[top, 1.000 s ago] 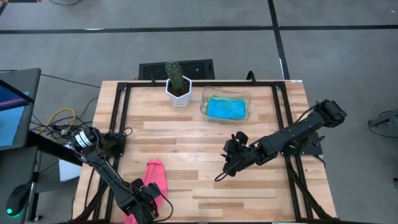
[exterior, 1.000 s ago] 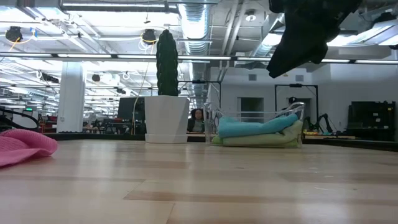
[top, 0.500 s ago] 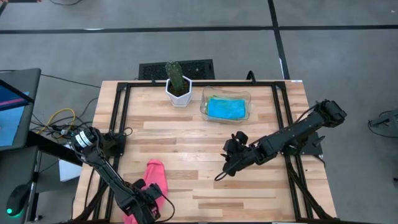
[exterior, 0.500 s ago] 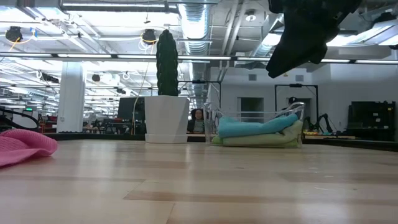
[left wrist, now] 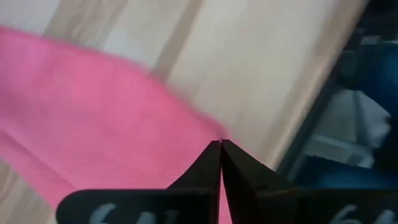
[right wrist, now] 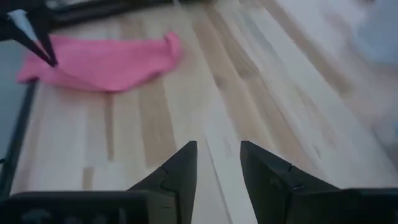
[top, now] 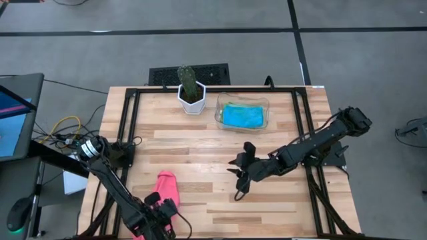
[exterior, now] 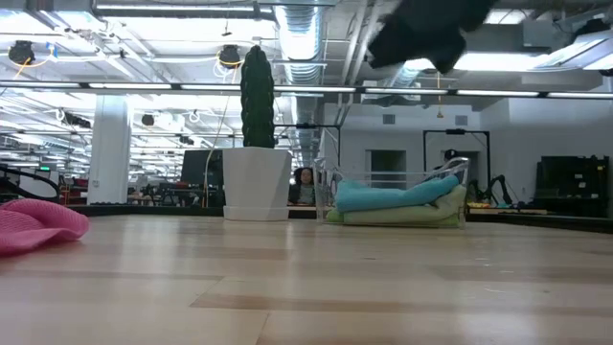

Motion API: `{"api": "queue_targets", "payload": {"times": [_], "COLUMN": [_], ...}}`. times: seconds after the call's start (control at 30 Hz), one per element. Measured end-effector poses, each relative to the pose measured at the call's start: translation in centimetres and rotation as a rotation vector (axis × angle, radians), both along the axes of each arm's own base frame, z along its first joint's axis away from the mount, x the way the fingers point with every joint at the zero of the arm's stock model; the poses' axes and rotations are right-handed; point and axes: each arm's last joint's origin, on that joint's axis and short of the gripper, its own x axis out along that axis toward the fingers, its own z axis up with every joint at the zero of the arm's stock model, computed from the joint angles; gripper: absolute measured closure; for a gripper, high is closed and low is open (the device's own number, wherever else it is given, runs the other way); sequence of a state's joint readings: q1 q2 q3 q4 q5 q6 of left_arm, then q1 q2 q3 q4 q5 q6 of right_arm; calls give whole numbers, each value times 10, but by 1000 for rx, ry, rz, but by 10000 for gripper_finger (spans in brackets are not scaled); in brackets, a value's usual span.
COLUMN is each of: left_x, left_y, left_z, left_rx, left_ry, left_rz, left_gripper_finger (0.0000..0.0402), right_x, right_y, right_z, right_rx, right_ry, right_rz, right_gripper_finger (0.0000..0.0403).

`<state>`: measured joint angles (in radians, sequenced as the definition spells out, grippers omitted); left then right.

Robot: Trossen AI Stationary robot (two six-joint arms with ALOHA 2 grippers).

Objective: Fold microfiber towels
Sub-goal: Fold the pink towel

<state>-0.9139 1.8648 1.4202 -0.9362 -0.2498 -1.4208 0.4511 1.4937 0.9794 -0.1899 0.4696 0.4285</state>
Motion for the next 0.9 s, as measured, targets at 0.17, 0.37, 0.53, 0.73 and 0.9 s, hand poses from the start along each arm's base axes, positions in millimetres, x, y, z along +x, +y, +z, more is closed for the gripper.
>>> {"api": "queue_targets", "payload": {"times": [0.17, 0.37, 0.53, 0.73, 0.9], "left_x": [1, -2, -3, -7, -16], "left_y": [-10, -20, -21, -22, -25], "left_z": [26, 41, 45, 45, 44], "left_rx": [-33, -125, -158, -179, -190], "left_ry": [-24, 17, 57, 100, 154], "left_rz": [-65, -142, -140, -133, -106], "left_gripper_finger": [401, 401, 401, 401, 401], "right_x": [17, 51, 89, 127, 148], "right_y": [4, 9, 9, 12, 19], "right_z": [1, -39, -60, -77, -86], "right_rx": [-91, -300, -447, -625, -804], "right_ry": [-94, -134, -175, -134, -142], "right_rz": [169, 392, 547, 706, 825], "right_gripper_finger": [255, 246, 224, 195, 188]}}
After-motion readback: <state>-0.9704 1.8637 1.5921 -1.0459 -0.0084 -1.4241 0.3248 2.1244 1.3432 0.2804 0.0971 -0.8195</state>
